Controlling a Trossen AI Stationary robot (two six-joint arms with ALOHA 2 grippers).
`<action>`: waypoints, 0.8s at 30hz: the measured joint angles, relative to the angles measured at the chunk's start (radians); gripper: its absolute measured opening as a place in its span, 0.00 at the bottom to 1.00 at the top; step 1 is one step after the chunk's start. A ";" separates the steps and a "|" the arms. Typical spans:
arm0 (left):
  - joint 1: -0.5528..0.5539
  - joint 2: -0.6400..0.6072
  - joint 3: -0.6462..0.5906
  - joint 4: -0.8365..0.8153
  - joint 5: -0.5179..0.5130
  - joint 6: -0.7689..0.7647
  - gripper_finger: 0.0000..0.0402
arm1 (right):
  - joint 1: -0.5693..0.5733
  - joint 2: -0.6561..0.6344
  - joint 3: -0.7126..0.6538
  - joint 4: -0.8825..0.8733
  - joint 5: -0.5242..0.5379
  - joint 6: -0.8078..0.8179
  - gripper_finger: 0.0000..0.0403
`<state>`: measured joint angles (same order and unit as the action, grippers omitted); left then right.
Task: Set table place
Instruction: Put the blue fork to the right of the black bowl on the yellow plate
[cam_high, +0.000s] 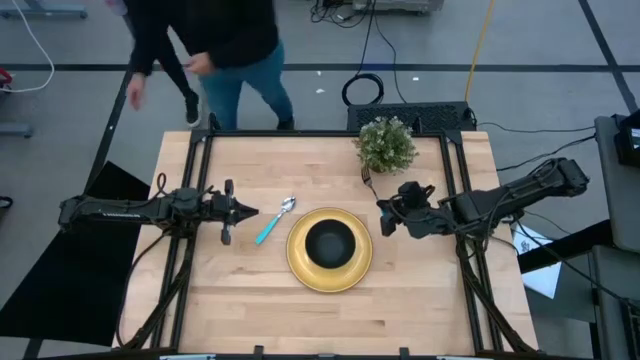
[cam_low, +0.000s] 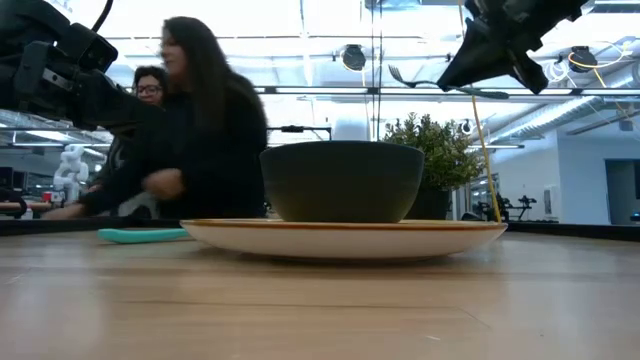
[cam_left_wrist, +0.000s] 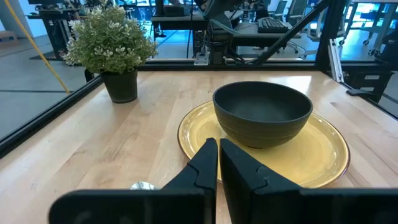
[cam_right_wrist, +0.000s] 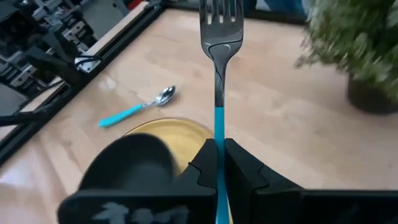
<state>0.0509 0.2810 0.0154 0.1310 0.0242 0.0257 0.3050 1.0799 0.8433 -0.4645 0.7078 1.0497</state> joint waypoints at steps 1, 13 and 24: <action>0.000 0.000 0.000 0.000 0.000 0.000 0.06 | 0.000 0.006 0.000 0.002 -0.012 0.023 0.00; 0.000 0.000 0.000 0.000 0.001 0.000 0.06 | 0.026 0.070 0.000 0.110 -0.089 0.028 0.00; 0.000 0.000 0.000 0.000 0.002 0.002 0.06 | 0.039 0.084 0.000 0.024 -0.075 0.263 0.00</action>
<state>0.0509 0.2813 0.0154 0.1310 0.0265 0.0280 0.3437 1.1639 0.8433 -0.4402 0.6329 1.3130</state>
